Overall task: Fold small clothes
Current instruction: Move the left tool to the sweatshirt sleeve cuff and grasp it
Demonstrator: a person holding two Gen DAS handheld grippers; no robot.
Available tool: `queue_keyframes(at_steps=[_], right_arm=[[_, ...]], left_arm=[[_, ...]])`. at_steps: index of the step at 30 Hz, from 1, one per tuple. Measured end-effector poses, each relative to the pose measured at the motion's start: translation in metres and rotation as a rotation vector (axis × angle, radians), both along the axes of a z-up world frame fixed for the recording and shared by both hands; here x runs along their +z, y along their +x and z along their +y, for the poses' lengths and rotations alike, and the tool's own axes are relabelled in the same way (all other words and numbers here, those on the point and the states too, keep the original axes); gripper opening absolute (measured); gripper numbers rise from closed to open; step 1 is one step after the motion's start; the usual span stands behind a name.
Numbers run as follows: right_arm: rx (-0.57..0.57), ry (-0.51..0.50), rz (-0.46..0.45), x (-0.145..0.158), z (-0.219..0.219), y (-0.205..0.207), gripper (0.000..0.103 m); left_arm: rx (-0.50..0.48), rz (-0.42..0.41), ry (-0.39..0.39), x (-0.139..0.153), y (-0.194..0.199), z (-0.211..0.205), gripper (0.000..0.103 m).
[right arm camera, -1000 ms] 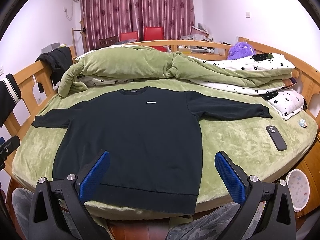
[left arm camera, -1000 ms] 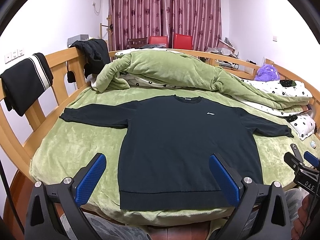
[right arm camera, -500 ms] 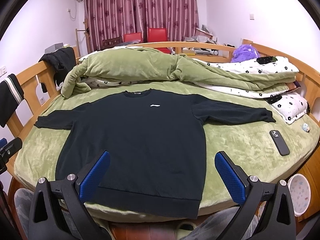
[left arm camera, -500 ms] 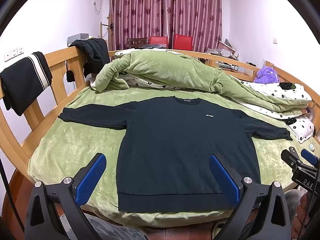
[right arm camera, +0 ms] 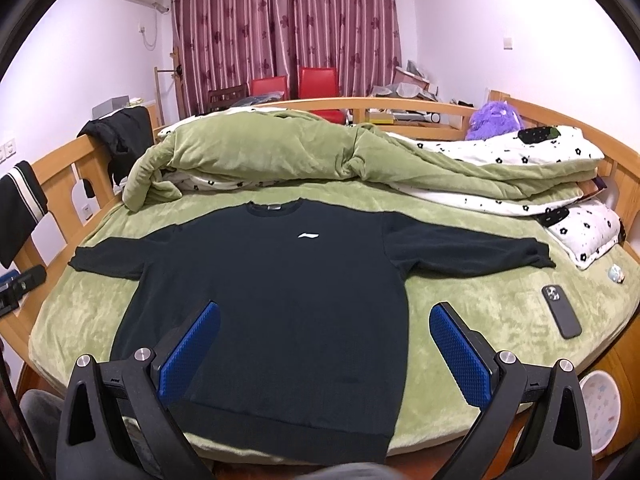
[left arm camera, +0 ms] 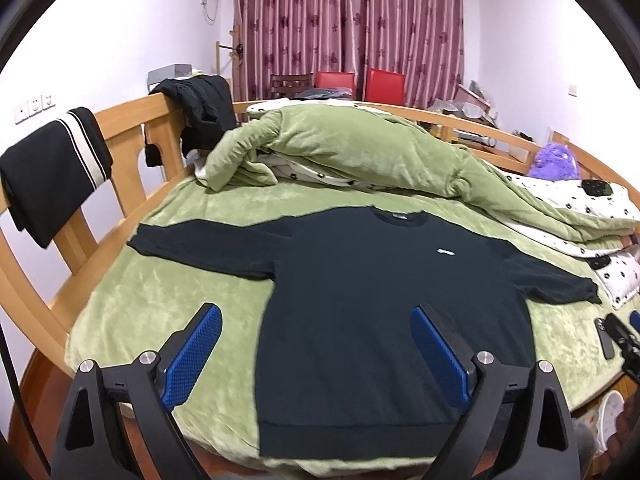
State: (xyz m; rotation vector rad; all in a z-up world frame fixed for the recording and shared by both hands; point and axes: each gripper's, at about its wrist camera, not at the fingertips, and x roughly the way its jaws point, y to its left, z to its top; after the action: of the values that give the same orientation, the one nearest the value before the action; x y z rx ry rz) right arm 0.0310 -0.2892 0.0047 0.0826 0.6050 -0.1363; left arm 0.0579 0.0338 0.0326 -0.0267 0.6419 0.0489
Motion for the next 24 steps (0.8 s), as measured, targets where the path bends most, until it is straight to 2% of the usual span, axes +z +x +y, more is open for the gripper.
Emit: queue_keyframes(at_steps=[4,8,16,21,24], right_arm=[[-0.006,0.009,-0.011,0.007,-0.016,0.017,0.103],[-0.003,0.011,-0.004,0.007,-0.032,0.042,0.103],[-0.012,0.038,0.005,-0.013,-0.054,0.102,0.103],[-0.012,0.034,0.045,-0.035,-0.049,0.15,0.102],[0.009,0.019,0.062,-0.053,-0.039,0.172,0.099]], left_arm=[[0.028,0.005,0.006,0.002,0.027,0.021,0.095],[0.083,0.031,-0.031,-0.015,0.058,0.052,0.095],[0.221,0.123,-0.17,-0.094,0.117,0.131,0.095],[0.307,0.181,-0.176,-0.138,0.153,0.172,0.094],[0.345,0.188,-0.183,-0.157,0.176,0.193,0.094]])
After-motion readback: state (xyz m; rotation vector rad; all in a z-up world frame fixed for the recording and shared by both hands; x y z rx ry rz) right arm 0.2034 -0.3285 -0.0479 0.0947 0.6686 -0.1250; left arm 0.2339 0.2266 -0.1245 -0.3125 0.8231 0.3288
